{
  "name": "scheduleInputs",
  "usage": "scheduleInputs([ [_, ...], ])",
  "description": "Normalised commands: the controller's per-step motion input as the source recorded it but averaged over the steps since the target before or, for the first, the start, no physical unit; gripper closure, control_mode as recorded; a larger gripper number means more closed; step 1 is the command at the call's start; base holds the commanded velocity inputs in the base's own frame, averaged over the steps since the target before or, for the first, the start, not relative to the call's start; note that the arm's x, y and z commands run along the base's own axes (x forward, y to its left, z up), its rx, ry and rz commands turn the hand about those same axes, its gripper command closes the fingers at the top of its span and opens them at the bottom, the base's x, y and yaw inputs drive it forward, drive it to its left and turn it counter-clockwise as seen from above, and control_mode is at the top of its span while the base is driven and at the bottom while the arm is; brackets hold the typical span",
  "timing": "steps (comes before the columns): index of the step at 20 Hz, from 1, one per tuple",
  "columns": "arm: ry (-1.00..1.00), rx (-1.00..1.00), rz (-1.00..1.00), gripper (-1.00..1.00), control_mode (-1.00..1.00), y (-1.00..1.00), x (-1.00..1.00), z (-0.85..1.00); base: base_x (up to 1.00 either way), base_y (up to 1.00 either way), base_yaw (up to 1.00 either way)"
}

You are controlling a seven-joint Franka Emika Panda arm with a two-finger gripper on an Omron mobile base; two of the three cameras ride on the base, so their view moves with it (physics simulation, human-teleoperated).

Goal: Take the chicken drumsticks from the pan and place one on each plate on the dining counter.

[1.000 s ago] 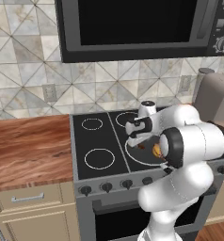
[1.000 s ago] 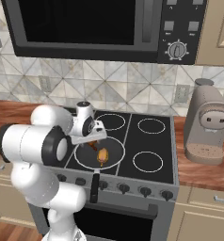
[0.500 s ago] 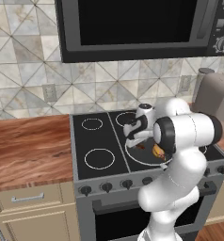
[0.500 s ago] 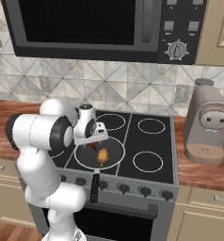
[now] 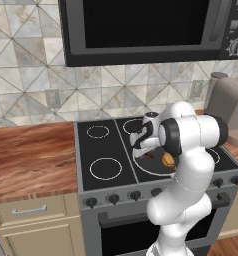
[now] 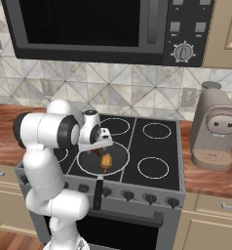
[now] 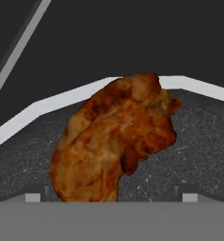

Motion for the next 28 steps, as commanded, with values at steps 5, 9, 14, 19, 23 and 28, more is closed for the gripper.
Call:
scheduleInputs([
  [5,0.04,0.0,0.0,1.0,-1.0,0.0,0.01,-0.22,0.0,0.0,0.0],
  [9,0.11,0.0,0.0,1.0,-1.0,0.0,-0.01,-0.24,0.0,0.0,0.0],
  [14,0.09,0.0,0.0,1.0,-1.0,-0.04,-0.24,-0.31,0.0,0.0,0.0],
  [19,0.0,0.01,0.0,1.0,-1.0,-0.1,-0.41,-0.14,0.0,0.0,0.0],
  [23,-0.02,0.07,0.0,1.0,-1.0,-0.2,-0.63,0.2,0.0,0.0,0.0],
  [28,-0.16,0.1,0.0,1.0,-1.0,-0.13,-0.75,0.64,0.0,0.0,0.0],
])
